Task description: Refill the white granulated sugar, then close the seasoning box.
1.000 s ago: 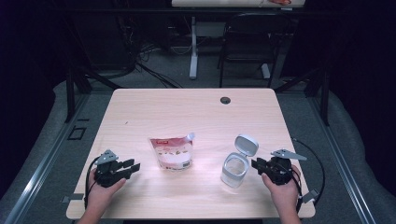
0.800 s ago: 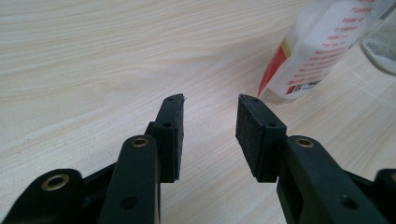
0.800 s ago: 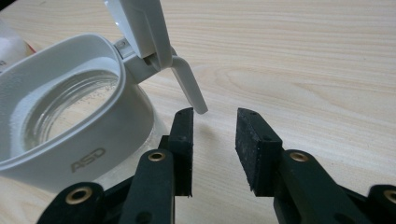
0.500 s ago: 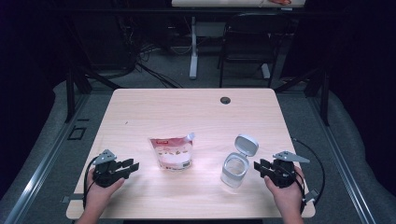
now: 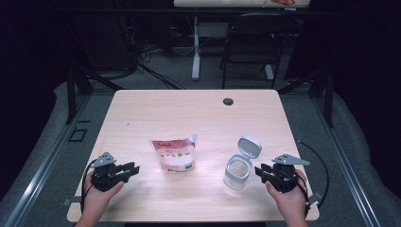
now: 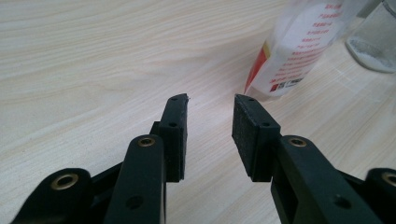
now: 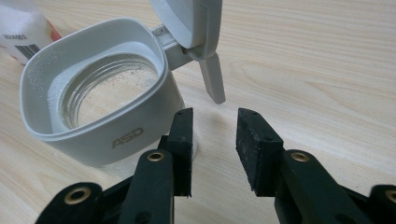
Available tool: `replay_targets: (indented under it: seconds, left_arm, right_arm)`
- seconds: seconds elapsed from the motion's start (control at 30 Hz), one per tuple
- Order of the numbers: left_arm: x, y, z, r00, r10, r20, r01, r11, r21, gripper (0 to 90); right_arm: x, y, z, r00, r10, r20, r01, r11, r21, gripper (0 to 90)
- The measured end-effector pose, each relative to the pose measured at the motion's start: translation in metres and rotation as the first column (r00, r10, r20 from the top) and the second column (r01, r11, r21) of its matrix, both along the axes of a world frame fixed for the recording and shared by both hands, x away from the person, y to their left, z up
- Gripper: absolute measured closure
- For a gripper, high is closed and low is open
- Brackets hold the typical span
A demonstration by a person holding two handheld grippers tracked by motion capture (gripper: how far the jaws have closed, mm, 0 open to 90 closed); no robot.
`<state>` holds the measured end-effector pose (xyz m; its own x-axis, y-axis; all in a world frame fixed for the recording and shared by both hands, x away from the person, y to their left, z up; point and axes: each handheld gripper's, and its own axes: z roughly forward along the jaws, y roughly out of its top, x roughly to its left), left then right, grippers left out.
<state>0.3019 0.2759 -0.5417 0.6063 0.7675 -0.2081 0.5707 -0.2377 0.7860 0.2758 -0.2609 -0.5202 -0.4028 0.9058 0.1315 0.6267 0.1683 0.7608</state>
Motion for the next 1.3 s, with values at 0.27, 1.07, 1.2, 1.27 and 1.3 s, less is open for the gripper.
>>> replay_targets:
  seconds: [0.27,1.07,1.2,1.27,1.3]
  left_arm:
    - [-0.001,-0.001,0.009,0.9997,-0.016,-0.019,0.016,0.9999,-0.002,62.7]
    - [0.009,-0.025,0.108,0.993,-0.11,0.044,0.11,0.994,0.004,68.1]
    - [0.011,-0.03,0.118,0.9928,-0.112,0.041,0.112,0.9937,0.003,68.5]
    - [0.012,-0.034,0.122,0.9918,-0.122,0.039,0.121,0.9926,0.003,68.5]
    - [0.012,-0.036,0.124,0.9908,-0.13,0.038,0.13,0.9915,0.002,68.5]
  right_arm:
    - [-0.005,0.001,0.01,0.9998,0.02,0.005,-0.02,0.9998,0.006,64.3]
    - [-0.016,0.007,0.08,0.9932,0.079,0.085,-0.077,0.9966,-0.03,72.3]
    - [-0.014,0.009,0.089,0.9906,0.09,0.103,-0.089,0.9958,-0.022,74.3]
    - [-0.01,0.012,0.095,0.9885,0.102,0.112,-0.103,0.9947,0.001,75.5]
    - [-0.008,0.013,0.097,0.988,0.108,0.111,-0.109,0.9941,0.004,75.7]
